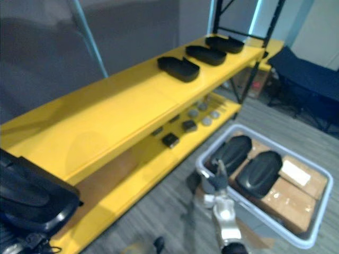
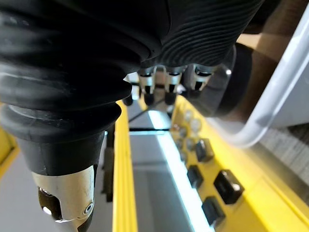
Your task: Walk over and take plastic housings, then place them on the shelf
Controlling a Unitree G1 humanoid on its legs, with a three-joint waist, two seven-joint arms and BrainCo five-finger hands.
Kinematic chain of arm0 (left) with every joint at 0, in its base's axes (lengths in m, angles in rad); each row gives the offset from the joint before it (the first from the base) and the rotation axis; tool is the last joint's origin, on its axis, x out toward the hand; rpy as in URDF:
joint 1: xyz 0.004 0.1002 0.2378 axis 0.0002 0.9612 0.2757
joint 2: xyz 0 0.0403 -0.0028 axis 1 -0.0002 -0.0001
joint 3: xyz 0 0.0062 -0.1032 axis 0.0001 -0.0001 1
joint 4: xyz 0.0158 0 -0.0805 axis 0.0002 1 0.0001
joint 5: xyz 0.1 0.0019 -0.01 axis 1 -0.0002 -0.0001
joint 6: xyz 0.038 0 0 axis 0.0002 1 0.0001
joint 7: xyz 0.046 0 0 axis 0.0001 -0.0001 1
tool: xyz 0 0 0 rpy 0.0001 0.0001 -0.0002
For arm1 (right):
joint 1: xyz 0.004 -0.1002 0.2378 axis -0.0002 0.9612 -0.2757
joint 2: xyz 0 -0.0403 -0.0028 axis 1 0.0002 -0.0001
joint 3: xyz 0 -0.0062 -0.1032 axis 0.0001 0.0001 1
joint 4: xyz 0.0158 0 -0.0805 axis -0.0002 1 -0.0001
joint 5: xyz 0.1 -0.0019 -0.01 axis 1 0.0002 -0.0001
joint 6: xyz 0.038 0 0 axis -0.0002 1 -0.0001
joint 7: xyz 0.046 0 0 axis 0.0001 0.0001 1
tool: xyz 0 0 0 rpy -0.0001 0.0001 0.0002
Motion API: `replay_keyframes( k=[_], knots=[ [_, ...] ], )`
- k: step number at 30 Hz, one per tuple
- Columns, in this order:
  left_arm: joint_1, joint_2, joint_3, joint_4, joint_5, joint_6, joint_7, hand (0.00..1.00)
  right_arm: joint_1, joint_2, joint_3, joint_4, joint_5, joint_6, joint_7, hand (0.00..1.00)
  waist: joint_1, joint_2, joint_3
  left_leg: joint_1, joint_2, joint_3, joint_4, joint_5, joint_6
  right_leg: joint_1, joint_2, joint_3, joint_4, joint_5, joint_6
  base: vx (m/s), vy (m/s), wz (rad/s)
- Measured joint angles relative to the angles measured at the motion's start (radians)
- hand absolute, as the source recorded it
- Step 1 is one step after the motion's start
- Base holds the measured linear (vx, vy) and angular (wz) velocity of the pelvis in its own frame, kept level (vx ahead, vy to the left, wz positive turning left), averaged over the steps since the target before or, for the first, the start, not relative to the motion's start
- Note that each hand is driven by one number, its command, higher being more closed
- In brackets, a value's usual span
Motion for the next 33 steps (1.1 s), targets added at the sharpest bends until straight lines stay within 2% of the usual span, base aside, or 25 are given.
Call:
replay_keyframes(
  k=[3,5,7,8,9,10,11,12,13,14,15,17,18,20,21,24,27,29,31,32,33],
  knots=[
    [-0.001,0.002,-0.026,0.000,0.001,0.000,0.005,1.00,0.012,-0.003,-0.019,-0.005,-0.017,0.000,0.023,0.00,-0.006,0.006,0.003,0.003,-0.007,-0.018,-0.005,0.001,0.002,-0.017,-0.010,0.064,0.053,0.000,0.000,0.08,0.099,0.21],
    [-0.012,0.008,-0.048,0.003,0.003,0.000,0.005,1.00,0.029,-0.004,-0.036,-0.023,-0.016,0.000,0.027,0.00,-0.030,0.013,0.016,0.022,-0.011,-0.065,-0.027,0.013,0.003,-0.025,-0.013,0.158,0.122,-0.001,-0.001,0.13,0.249,0.68],
    [-0.062,0.051,-0.101,0.025,0.003,-0.001,-0.001,1.00,0.105,-0.004,-0.063,-0.089,-0.015,-0.002,0.016,0.00,-0.070,0.008,0.021,0.036,-0.036,-0.175,-0.040,0.029,0.011,-0.067,-0.011,0.352,0.286,-0.008,-0.036,0.10,0.382,1.32],
    [-0.074,0.066,-0.117,0.037,0.004,-0.004,-0.004,1.00,0.125,-0.002,-0.069,-0.104,-0.013,-0.003,0.014,0.00,-0.084,0.007,0.020,0.037,-0.043,-0.207,-0.042,0.037,0.013,-0.081,-0.003,0.408,0.335,-0.006,-0.053,0.04,0.329,1.64],
    [-0.108,0.100,-0.158,0.068,0.007,-0.007,-0.008,1.00,0.167,0.004,-0.084,-0.132,-0.011,-0.005,0.012,0.00,-0.113,0.011,0.022,0.039,-0.047,-0.279,-0.052,0.053,0.014,-0.108,0.036,0.527,0.402,-0.054,-0.085,0.00,0.194,1.60],
    [-0.138,0.117,-0.181,0.094,0.009,-0.007,-0.009,1.00,0.190,0.008,-0.088,-0.145,-0.003,-0.008,0.011,0.00,-0.134,0.003,0.022,0.038,-0.060,-0.330,-0.053,0.066,0.005,-0.114,0.081,0.595,0.416,-0.135,-0.083,-0.04,0.108,1.71],
    [-0.158,0.123,-0.201,0.115,0.014,-0.005,-0.010,1.00,0.210,0.008,-0.089,-0.161,0.009,-0.012,0.014,0.00,-0.142,-0.015,0.026,0.034,-0.086,-0.360,-0.045,0.076,-0.005,-0.127,0.110,0.641,0.408,-0.178,-0.094,-0.04,-0.004,1.10],
    [-0.160,0.120,-0.213,0.117,0.014,-0.005,-0.010,1.00,0.214,0.009,-0.089,-0.168,0.012,-0.016,0.016,0.00,-0.142,-0.031,0.030,0.034,-0.108,-0.358,-0.031,0.076,-0.006,-0.131,0.109,0.647,0.403,-0.186,-0.107,0.00,-0.025,0.82],
    [-0.158,0.111,-0.256,0.122,0.015,0.008,-0.011,1.00,0.223,0.008,-0.104,-0.170,0.014,-0.024,0.019,0.00,-0.147,-0.026,0.032,0.024,-0.132,-0.306,0.009,0.076,-0.006,-0.102,0.100,0.649,0.394,-0.190,-0.105,0.06,0.058,0.47],
    [-0.145,0.111,-0.274,0.114,0.015,0.018,-0.019,1.00,0.224,0.009,-0.112,-0.175,0.016,-0.024,0.022,0.00,-0.151,-0.006,0.037,0.017,-0.122,-0.227,0.024,0.073,-0.001,-0.090,0.102,0.651,0.379,-0.184,-0.095,0.04,0.102,0.32],
    [-0.129,0.112,-0.275,0.093,0.018,0.028,-0.024,1.00,0.225,0.011,-0.117,-0.189,0.020,-0.024,0.029,0.00,-0.154,0.011,0.048,0.016,-0.098,-0.157,0.026,0.057,0.021,-0.081,0.115,0.652,0.369,-0.186,-0.092,0.00,0.053,-0.20],
    [-0.095,0.108,-0.267,0.063,0.013,0.041,-0.014,1.00,0.232,0.020,-0.095,-0.222,0.030,-0.025,0.050,0.00,-0.128,0.026,0.048,-0.001,-0.077,-0.098,0.059,0.017,0.025,-0.064,0.119,0.654,0.342,-0.203,-0.068,-0.07,-0.056,-0.58],
    [-0.082,0.108,-0.263,0.047,0.013,0.047,-0.013,1.00,0.237,0.031,-0.089,-0.241,0.031,-0.026,0.058,0.00,-0.130,0.028,0.047,-0.009,-0.064,-0.058,0.079,0.003,0.027,-0.054,0.120,0.654,0.323,-0.214,-0.060,-0.07,-0.083,-0.50],
    [-0.072,0.108,-0.272,0.022,0.014,0.063,-0.015,1.00,0.252,0.049,-0.075,-0.276,0.033,-0.032,0.059,0.00,-0.135,0.013,0.048,-0.037,-0.037,0.034,0.107,-0.007,0.024,-0.046,0.116,0.656,0.277,-0.242,-0.057,-0.06,-0.076,-0.35],
    [-0.073,0.106,-0.277,0.013,0.014,0.072,-0.014,1.00,0.254,0.055,-0.075,-0.283,0.035,-0.032,0.059,0.00,-0.137,0.019,0.045,-0.047,-0.025,0.059,0.119,-0.012,0.022,-0.045,0.119,0.656,0.261,-0.246,-0.060,-0.08,-0.047,-0.32],
    [-0.073,0.102,-0.303,-0.003,0.014,0.075,-0.002,1.00,0.277,0.064,-0.076,-0.290,0.045,-0.033,0.063,0.00,-0.139,0.016,0.044,-0.051,-0.005,0.106,0.126,-0.016,0.020,-0.044,0.118,0.657,0.247,-0.254,-0.060,-0.06,-0.015,-0.20],
    [-0.074,0.087,-0.303,-0.022,0.014,0.076,0.001,1.00,0.294,0.074,-0.075,-0.292,0.044,-0.046,0.071,0.00,-0.152,0.002,0.039,-0.052,0.007,0.142,0.126,-0.017,0.017,-0.044,0.116,0.659,0.240,-0.258,-0.060,-0.05,0.014,-0.09],
    [-0.072,0.081,-0.302,-0.031,0.014,0.078,0.002,1.00,0.298,0.079,-0.071,-0.305,0.044,-0.048,0.088,0.00,-0.150,-0.009,0.034,-0.055,0.005,0.157,0.126,-0.017,0.016,-0.045,0.108,0.667,0.228,-0.272,-0.065,-0.04,0.015,-0.20],
    [-0.077,0.081,-0.306,-0.040,0.014,0.081,-0.001,1.00,0.300,0.083,-0.055,-0.319,0.044,-0.052,0.107,0.00,-0.153,-0.031,0.017,-0.074,-0.011,0.175,0.131,-0.017,0.015,-0.046,0.087,0.670,0.187,-0.303,-0.053,-0.03,0.013,-0.08],
    [-0.081,0.081,-0.310,-0.042,0.014,0.083,-0.002,1.00,0.301,0.084,-0.055,-0.319,0.044,-0.052,0.108,0.00,-0.154,-0.032,0.017,-0.074,-0.014,0.175,0.131,-0.017,0.015,-0.045,0.084,0.664,0.182,-0.303,-0.053,-0.01,0.045,0.16],
    [-0.087,0.083,-0.312,-0.049,0.015,0.083,-0.007,1.00,0.301,0.090,-0.057,-0.317,0.045,-0.052,0.109,0.00,-0.157,-0.049,0.016,-0.072,-0.022,0.196,0.135,-0.018,0.021,-0.035,0.067,0.650,0.163,-0.315,-0.073,0.03,0.067,0.17]
  ],
)
